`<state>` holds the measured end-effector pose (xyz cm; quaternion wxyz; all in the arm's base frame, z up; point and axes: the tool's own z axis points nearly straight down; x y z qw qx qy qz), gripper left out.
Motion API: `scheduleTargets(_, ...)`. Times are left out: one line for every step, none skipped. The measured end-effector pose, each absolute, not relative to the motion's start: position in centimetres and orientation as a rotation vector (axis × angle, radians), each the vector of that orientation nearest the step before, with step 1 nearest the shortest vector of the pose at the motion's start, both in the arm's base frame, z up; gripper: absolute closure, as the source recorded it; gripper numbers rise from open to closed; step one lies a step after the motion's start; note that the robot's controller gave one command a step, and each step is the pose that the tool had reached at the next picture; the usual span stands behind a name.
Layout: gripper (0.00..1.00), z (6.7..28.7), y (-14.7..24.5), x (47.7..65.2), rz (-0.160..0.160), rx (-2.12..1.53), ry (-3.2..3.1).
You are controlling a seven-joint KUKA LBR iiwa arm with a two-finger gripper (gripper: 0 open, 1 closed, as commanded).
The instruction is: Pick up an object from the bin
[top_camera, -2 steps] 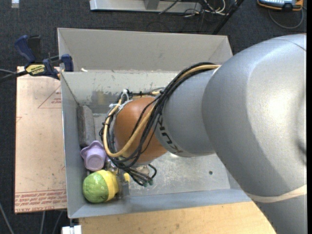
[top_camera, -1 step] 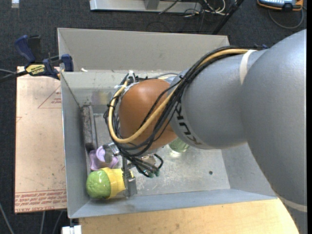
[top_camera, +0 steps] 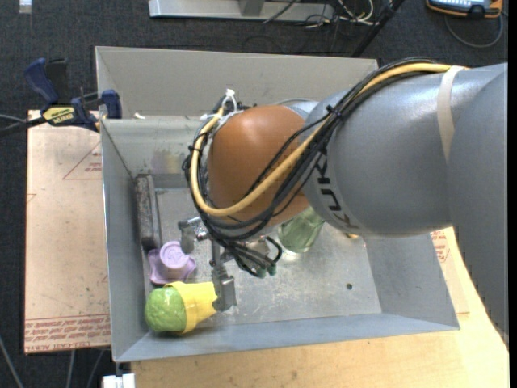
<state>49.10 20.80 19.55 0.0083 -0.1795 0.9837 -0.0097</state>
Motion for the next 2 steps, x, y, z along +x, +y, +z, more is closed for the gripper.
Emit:
scheduleTargets(0.00, 16.9, 21.3, 48.7, -0.027, -0.683, 3.053)
scheduleTargets(0.00, 14.1, 21.4, 48.0, -0.031, -0.864, 3.013)
